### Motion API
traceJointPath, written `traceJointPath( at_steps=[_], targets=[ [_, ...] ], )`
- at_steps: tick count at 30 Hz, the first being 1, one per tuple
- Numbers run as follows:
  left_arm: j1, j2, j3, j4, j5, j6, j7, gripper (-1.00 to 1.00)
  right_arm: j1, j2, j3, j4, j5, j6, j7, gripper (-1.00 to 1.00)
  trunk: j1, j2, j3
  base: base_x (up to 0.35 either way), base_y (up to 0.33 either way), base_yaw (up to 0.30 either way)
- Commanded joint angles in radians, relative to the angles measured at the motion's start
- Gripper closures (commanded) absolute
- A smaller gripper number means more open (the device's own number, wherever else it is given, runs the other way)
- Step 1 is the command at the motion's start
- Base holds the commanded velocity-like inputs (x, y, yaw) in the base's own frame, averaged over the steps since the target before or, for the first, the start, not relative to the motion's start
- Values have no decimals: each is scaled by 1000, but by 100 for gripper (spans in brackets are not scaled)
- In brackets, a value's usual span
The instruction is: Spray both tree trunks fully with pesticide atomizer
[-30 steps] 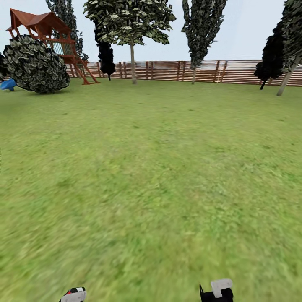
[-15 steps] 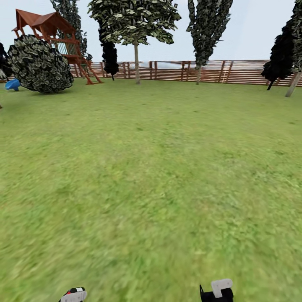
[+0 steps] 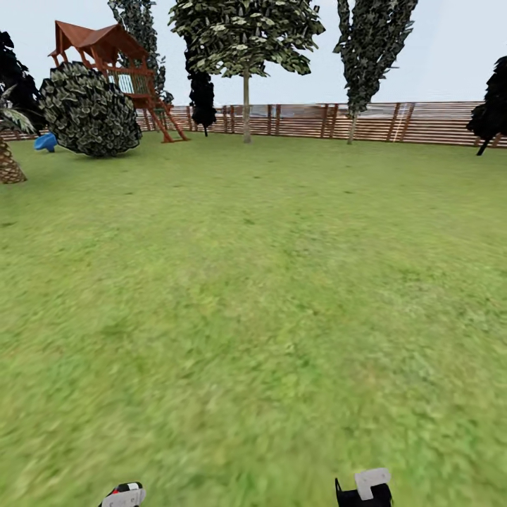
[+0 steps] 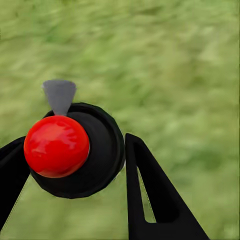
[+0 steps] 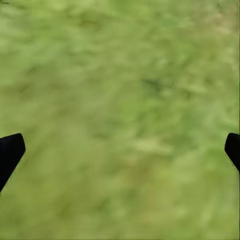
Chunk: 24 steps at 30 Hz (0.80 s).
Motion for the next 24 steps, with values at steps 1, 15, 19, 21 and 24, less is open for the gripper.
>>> traceJointPath(
  at_steps=[1, 15, 19, 21, 24],
  targets=[
    [0, 0, 0, 0, 2, 0, 0, 100, 0, 0, 0, 0, 0, 0, 0, -100, 0, 0, 1, 335, 0, 69],
    [0, 1, 2, 1, 6, 0, 0, 100, 0, 0, 0, -1, 2, 0, 0, -100, 0, 0, 8, 335, 0, 18],
    [0, 1, 2, 1, 6, 0, 0, 100, 0, 0, 0, 0, 2, 0, 0, -100, 0, 0, 8, 335, 0, 0],
    [0, 2, 2, 1, 7, 0, 0, 100, 0, 0, 0, 0, 3, 0, 1, -100, 0, 0, 8, 335, 0, 0],
    [0, 2, 2, 1, 8, 0, 0, 100, 0, 0, 1, 10, 4, 0, 2, -100, 0, 0, 8, 335, 0, 0]
  ],
)
